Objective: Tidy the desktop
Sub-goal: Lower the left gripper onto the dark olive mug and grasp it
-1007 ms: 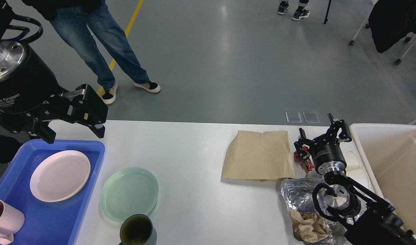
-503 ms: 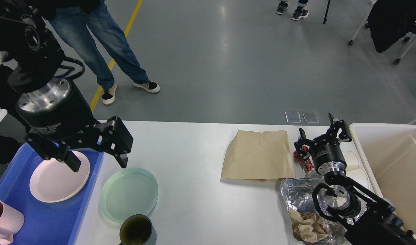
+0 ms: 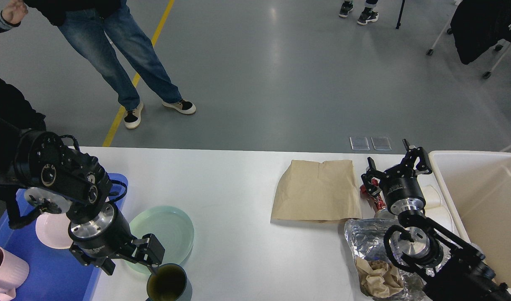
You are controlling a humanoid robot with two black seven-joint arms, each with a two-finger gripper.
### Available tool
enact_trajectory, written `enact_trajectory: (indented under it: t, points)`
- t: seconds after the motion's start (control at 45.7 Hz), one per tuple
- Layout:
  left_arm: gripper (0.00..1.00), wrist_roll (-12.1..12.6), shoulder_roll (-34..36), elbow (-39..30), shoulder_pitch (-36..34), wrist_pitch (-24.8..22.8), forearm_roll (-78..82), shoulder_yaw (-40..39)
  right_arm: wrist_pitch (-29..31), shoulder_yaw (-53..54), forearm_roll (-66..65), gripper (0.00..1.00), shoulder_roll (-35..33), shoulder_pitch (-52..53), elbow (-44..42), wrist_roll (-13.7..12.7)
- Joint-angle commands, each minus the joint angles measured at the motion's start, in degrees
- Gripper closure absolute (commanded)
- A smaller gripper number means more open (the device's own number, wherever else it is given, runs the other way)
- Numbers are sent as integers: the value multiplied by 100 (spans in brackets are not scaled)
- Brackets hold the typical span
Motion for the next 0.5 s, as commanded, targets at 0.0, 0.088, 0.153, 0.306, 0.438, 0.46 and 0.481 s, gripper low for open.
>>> enact_trajectory:
  t: [0.0,0.088,0.153,0.306,0.438,0.46,0.481]
  points:
    - [6,-5,-34,210,528,394,135,-147,1,0,0,0,0,1,0,0]
    - [6,4,-95,307,686,578,135,-147,1,0,0,0,0,1,0,0]
    - [6,4,-130,439,897,772,135,-147,1,0,0,0,0,1,0,0]
    - [6,-5,-341,685,1389,1018,143,-191,1,0,0,0,0,1,0,0]
    - [6,4,-412,861,1714,1168,143,-297,1,0,0,0,0,1,0,0]
    - [6,4,-464,913,1767,1185,135,-305,1,0,0,0,0,1,0,0]
    - [6,4,-517,966,1837,1194,135,-306,1,0,0,0,0,1,0,0]
